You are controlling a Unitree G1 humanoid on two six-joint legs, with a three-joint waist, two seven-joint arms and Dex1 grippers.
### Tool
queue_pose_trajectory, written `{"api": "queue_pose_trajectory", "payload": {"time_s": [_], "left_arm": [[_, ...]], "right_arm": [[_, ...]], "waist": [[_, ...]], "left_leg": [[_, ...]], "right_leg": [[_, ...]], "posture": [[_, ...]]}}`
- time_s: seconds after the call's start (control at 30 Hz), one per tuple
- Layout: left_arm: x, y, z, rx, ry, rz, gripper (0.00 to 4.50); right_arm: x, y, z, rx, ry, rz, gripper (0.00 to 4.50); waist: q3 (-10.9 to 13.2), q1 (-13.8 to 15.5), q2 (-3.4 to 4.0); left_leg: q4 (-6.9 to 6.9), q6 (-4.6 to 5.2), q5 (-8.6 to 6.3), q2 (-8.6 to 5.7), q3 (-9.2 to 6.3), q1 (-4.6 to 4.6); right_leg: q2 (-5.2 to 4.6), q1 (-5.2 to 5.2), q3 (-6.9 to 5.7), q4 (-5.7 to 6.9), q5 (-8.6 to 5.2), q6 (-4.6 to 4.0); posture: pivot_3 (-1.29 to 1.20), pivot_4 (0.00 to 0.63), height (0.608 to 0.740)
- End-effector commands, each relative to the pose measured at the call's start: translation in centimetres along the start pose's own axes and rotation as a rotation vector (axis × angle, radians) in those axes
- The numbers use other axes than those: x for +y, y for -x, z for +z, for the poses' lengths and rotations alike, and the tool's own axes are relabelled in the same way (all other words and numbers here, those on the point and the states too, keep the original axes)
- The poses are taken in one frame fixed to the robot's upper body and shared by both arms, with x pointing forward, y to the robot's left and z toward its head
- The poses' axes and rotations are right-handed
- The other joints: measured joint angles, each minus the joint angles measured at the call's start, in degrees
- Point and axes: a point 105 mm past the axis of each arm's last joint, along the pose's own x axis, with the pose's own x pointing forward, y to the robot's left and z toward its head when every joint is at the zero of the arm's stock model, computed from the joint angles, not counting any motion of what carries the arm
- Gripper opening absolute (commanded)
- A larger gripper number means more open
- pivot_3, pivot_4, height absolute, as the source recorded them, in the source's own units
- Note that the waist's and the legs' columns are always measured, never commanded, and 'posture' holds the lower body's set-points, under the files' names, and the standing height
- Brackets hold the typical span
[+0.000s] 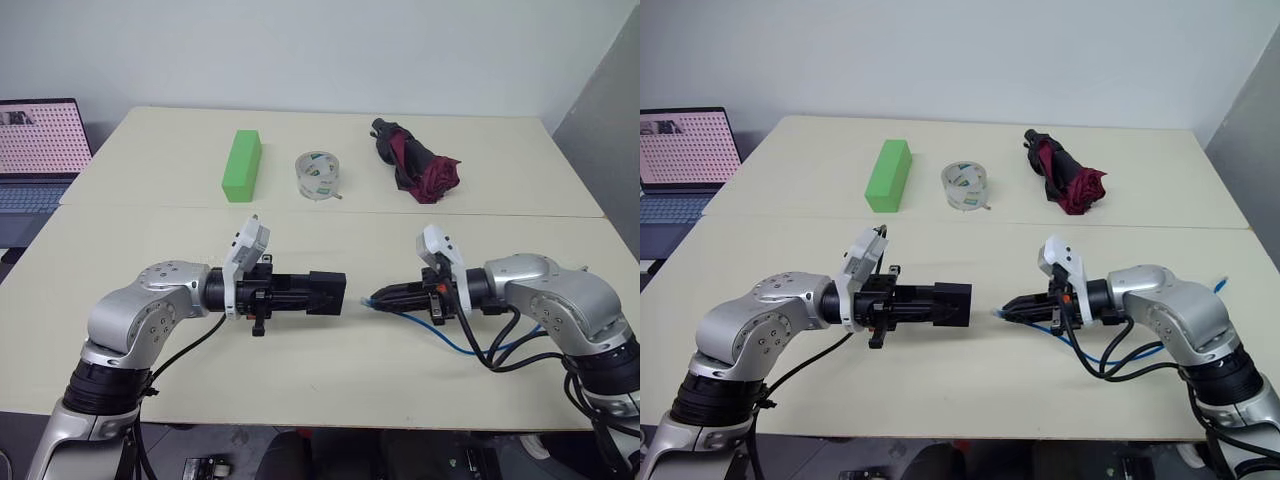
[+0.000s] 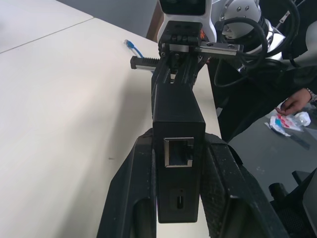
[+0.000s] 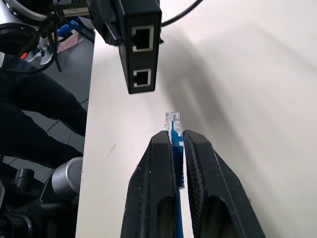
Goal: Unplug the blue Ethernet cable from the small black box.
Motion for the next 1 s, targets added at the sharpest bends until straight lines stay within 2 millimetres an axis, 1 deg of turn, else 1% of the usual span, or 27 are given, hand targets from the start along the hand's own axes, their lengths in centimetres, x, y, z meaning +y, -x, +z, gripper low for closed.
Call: {"api": "queue_pose_trajectory", "payload": {"time_s": [0.03, 0.1, 0.17, 0.23, 0.3, 0.33, 0.37, 0.43, 0.5, 0.6, 0.67, 0.7, 0.83, 0.9, 0.97, 1.0], "left_arm": [[0.0, 0.4, 0.3, -0.001, -0.035, 0.013, 0.79], [0.2, 0.5, 0.2, -0.001, -0.036, 0.031, 0.79], [0.5, 0.7, -0.1, 0.005, -0.039, 0.057, 0.79], [0.7, 0.6, -0.5, 0.017, -0.046, 0.079, 0.79], [0.9, 0.5, -0.9, 0.025, -0.051, 0.096, 0.79], [1.0, 0.4, -1.1, 0.035, -0.061, 0.103, 0.79], [1.1, 0.3, -1.3, 0.043, -0.068, 0.107, 0.79], [1.2, 0.1, -1.6, 0.050, -0.078, 0.110, 0.79], [1.3, 0.0, -1.7, 0.059, -0.091, 0.111, 0.79], [1.5, 0.0, -1.8, 0.058, -0.098, 0.117, 0.79], [1.7, 0.0, -1.7, 0.049, -0.101, 0.134, 0.79], [1.9, 0.1, -1.7, 0.044, -0.104, 0.148, 0.79], [2.6, 0.4, -1.6, 0.022, -0.117, 0.210, 0.79], [3.5, 0.8, -1.3, -0.006, -0.129, 0.285, 0.79], [5.3, 1.6, -0.8, -0.054, -0.163, 0.427, 0.79], [6.2, 2.2, -0.5, -0.077, -0.182, 0.507, 0.79]], "right_arm": [[-1.0, 1.1, 0.8, -0.022, 0.048, -0.063, 0.02], [-3.0, 2.2, 0.9, -0.041, 0.063, -0.180, 0.02], [-6.0, 3.7, 0.8, -0.046, 0.099, -0.354, 0.02], [-8.9, 5.4, 0.3, -0.030, 0.134, -0.541, 0.02], [-11.3, 6.6, -0.5, -0.009, 0.151, -0.702, 0.02], [-12.9, 7.5, -0.9, 0.008, 0.162, -0.822, 0.02], [-14.0, 8.1, -1.3, 0.022, 0.168, -0.904, 0.02], [-15.4, 8.9, -2.1, 0.034, 0.152, -0.996, 0.02], [-15.9, 9.0, -2.6, 0.037, 0.138, -1.018, 0.02], [-16.1, 9.1, -2.7, 0.022, 0.115, -1.031, 0.02], [-16.0, 9.3, -2.4, 0.001, 0.100, -1.026, 0.73], [-15.8, 9.5, -2.1, -0.015, 0.092, -1.021, 0.90], [-14.8, 10.2, -0.8, -0.058, 0.091, -0.989, 2.02], [-13.7, 10.2, 0.0, -0.064, 0.122, -0.937, 2.44], [-11.6, 9.0, 0.9, -0.060, 0.182, -0.804, 2.88], [-10.1, 8.1, 1.6, -0.080, 0.193, -0.713, 3.11]], "waist": [[0.00, 0.00, 0.00], [0.00, 0.00, 0.00], [0.00, 0.04, 0.00], [0.00, 0.00, 0.00], [0.00, -0.04, 0.00], [0.00, -0.06, 0.00], [0.00, -0.11, 0.00], [0.01, -0.16, 0.01], [0.01, -0.13, 0.01], [0.01, -0.14, 0.02], [0.01, -0.14, 0.02], [0.01, -0.12, 0.02], [0.02, -0.10, 0.03], [0.02, -0.07, 0.05], [0.02, 0.07, 0.04], [0.02, 0.09, 0.04]], "left_leg": [[0.00, 0.00, 0.00, 0.00, 0.00, 0.00], [0.00, 0.01, 0.00, 0.00, 0.00, 0.00], [0.00, 0.02, -0.01, -0.02, 0.01, 0.00], [0.01, 0.00, 0.00, -0.02, 0.04, 0.01], [0.00, -0.02, 0.01, -0.01, 0.07, 0.01], [-0.01, -0.02, 0.01, 0.01, 0.07, 0.02], [-0.02, -0.02, 0.01, 0.01, 0.09, 0.02], [-0.03, -0.03, 0.02, 0.01, 0.17, 0.00], [-0.03, -0.04, 0.02, 0.01, 0.21, 0.01], [-0.04, -0.04, 0.02, 0.03, 0.27, -0.01], [-0.04, -0.04, 0.02, 0.03, 0.29, -0.01], [-0.04, -0.04, 0.02, 0.03, 0.29, -0.01], [-0.04, -0.04, 0.02, 0.03, 0.30, -0.01], [-0.05, -0.03, 0.02, 0.03, 0.28, -0.01], [-0.05, -0.03, 0.01, 0.03, 0.27, -0.01], [-0.05, -0.02, 0.01, 0.03, 0.26, -0.01]], "right_leg": [[0.00, 0.00, 0.00, 0.00, 0.00, 0.00], [0.00, 0.00, 0.00, 0.00, 0.00, 0.00], [-0.01, 0.01, 0.01, 0.00, 0.00, 0.00], [-0.01, 0.00, 0.04, 0.00, 0.00, 0.00], [0.00, -0.02, 0.06, 0.01, 0.00, 0.00], [0.00, -0.03, 0.05, 0.02, 0.00, 0.00], [0.01, -0.05, 0.06, 0.02, 0.00, 0.00], [0.01, -0.10, 0.12, 0.04, 0.00, 0.00], [0.01, -0.11, 0.15, 0.05, 0.00, 0.00], [0.00, -0.13, 0.19, 0.04, 0.00, 0.00], [0.00, -0.14, 0.21, 0.05, 0.00, 0.00], [0.00, -0.14, 0.21, 0.05, 0.00, 0.00], [0.00, -0.13, 0.23, 0.05, 0.00, 0.00], [0.01, -0.14, 0.22, 0.06, 0.00, 0.00], [0.00, -0.13, 0.21, 0.05, 0.00, 0.00], [0.00, -0.12, 0.20, 0.04, 0.00, 0.00]], "posture": [[0.00, 0.150, 0.740], [0.00, 0.150, 0.740], [0.00, 0.150, 0.740], [0.00, 0.150, 0.740], [0.00, 0.150, 0.740], [0.00, 0.150, 0.740], [0.00, 0.150, 0.740], [0.00, 0.150, 0.740], [0.00, 0.150, 0.740], [0.00, 0.150, 0.740], [0.00, 0.150, 0.740], [0.00, 0.150, 0.740], [0.00, 0.150, 0.740], [0.00, 0.150, 0.740], [0.00, 0.150, 0.740], [0.00, 0.150, 0.740]]}}
